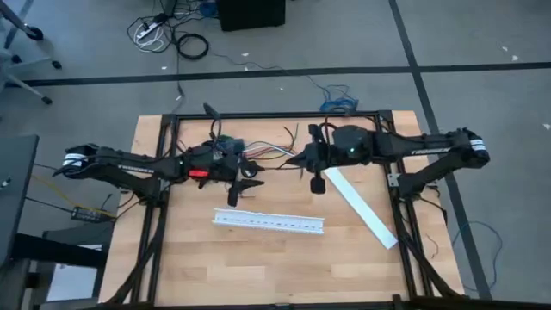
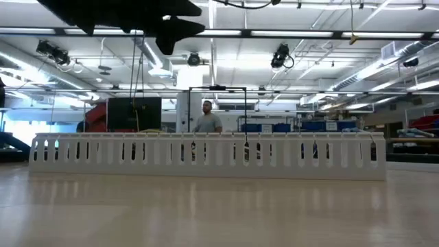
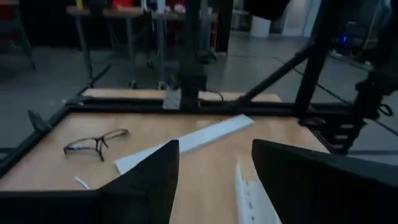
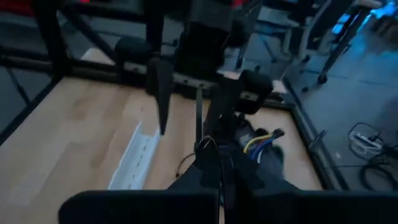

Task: Ziptie cables
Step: Wrap the cable wires with the black zip tie

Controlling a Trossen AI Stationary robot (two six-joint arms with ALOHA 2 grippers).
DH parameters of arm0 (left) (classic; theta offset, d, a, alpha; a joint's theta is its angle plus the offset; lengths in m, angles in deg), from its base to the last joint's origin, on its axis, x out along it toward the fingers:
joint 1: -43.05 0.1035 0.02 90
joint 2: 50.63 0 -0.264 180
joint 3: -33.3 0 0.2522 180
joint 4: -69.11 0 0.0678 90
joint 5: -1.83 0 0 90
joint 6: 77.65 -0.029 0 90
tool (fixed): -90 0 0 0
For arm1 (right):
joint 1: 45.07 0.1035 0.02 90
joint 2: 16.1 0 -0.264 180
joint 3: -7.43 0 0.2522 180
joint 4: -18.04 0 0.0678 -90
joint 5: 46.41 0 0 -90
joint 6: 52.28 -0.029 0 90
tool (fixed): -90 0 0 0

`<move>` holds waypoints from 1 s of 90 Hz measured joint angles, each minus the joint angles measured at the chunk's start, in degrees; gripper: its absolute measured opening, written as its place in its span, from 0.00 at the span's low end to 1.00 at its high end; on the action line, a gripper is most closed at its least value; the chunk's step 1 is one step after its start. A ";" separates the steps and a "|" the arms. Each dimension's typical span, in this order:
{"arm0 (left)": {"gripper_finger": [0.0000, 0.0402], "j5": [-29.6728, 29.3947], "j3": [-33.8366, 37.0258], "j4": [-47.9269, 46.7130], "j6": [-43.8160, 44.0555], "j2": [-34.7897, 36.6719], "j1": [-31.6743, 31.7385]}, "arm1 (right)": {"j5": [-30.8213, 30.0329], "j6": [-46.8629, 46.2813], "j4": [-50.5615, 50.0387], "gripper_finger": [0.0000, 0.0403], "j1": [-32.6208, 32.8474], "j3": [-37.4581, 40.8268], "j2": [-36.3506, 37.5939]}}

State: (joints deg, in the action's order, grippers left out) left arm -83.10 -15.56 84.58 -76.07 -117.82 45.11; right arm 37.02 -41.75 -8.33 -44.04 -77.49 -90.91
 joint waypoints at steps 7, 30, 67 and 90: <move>0.49 -0.06 1.33 5.56 -2.11 -0.01 -0.79 | -0.10 -0.20 2.75 0.00 -0.66 0.00 -0.17; 0.49 -6.38 2.46 13.95 -10.30 -0.06 -1.41 | 1.96 -2.19 11.62 0.00 -1.38 -0.02 -0.44; 0.49 -7.57 2.46 22.13 -10.98 -0.03 -1.37 | 6.90 -3.40 22.05 0.00 -1.42 -0.02 -4.38; 0.49 -7.59 2.46 21.98 -10.18 -0.03 -1.37 | 9.28 -3.38 26.50 0.00 -2.06 0.00 -6.84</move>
State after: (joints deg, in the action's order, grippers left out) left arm -90.69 -13.10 106.56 -86.25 -117.85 43.74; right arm 46.30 -45.12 18.17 -46.09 -77.49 -97.75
